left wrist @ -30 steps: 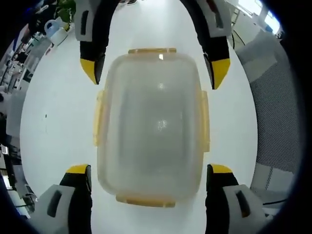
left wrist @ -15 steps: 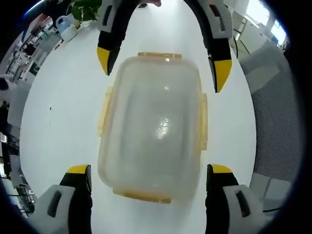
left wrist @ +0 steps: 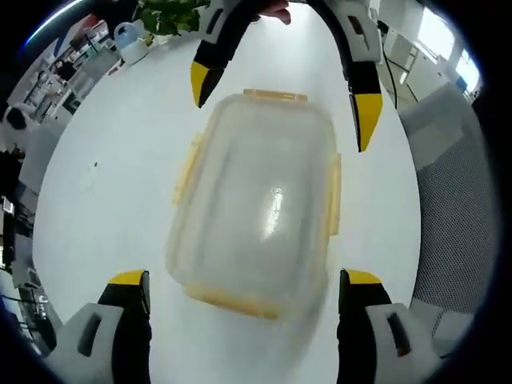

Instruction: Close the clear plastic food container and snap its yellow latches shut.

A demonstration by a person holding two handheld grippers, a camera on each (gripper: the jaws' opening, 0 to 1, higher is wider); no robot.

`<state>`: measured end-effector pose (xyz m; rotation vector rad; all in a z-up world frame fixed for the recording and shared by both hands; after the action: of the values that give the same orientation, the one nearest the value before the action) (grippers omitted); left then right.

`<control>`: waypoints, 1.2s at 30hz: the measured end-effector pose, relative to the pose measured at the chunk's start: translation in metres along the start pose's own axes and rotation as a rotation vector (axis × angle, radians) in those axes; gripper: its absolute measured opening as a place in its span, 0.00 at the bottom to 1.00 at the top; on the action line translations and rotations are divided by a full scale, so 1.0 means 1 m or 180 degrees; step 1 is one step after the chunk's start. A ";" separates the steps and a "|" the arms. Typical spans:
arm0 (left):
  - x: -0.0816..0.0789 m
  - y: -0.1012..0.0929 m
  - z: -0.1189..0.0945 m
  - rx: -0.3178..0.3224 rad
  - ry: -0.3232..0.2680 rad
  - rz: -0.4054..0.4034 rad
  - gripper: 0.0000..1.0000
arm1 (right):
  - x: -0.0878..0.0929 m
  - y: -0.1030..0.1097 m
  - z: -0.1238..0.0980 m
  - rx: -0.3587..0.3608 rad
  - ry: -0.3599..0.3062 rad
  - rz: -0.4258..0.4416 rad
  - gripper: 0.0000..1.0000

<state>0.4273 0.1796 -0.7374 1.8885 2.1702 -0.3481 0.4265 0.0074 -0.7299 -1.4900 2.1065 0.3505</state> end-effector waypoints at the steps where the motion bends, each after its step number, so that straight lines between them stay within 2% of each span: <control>1: 0.000 0.000 0.000 0.0000 -0.0007 -0.0007 0.99 | 0.001 0.000 0.000 0.0007 -0.0010 0.0016 0.97; 8: 0.006 -0.003 -0.004 -0.0003 -0.0113 -0.0112 0.99 | 0.006 0.000 -0.004 0.0061 -0.0066 0.0118 0.97; 13: 0.008 -0.004 -0.007 0.0010 -0.0283 -0.0321 0.99 | 0.005 -0.002 -0.008 0.0127 -0.0197 0.0302 0.98; 28: 0.017 -0.009 -0.012 -0.0045 -0.0550 -0.0672 0.99 | 0.007 -0.006 -0.018 0.0334 -0.0483 0.0713 0.98; 33: 0.019 -0.010 -0.018 -0.0070 -0.0757 -0.0892 0.99 | 0.006 -0.006 -0.023 0.0399 -0.0622 0.0908 0.98; 36: 0.023 -0.012 -0.019 -0.0075 -0.0817 -0.0984 0.99 | 0.008 -0.004 -0.025 0.0416 -0.0645 0.0935 0.98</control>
<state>0.4119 0.2063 -0.7271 1.4037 2.2703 -0.5839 0.4215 -0.0124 -0.7134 -1.0267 2.1386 0.4418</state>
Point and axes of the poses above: the point that each gripper's makers call its tool centre point, and the gripper's own axes: z roughly forward along the fingers, y roughly to its left, x roughly out of its underside, the point moved 8 cm from there along -z, roughly backward along the fingers, and after that the axes turned 10 degrees about x, right-handed, at the moved point
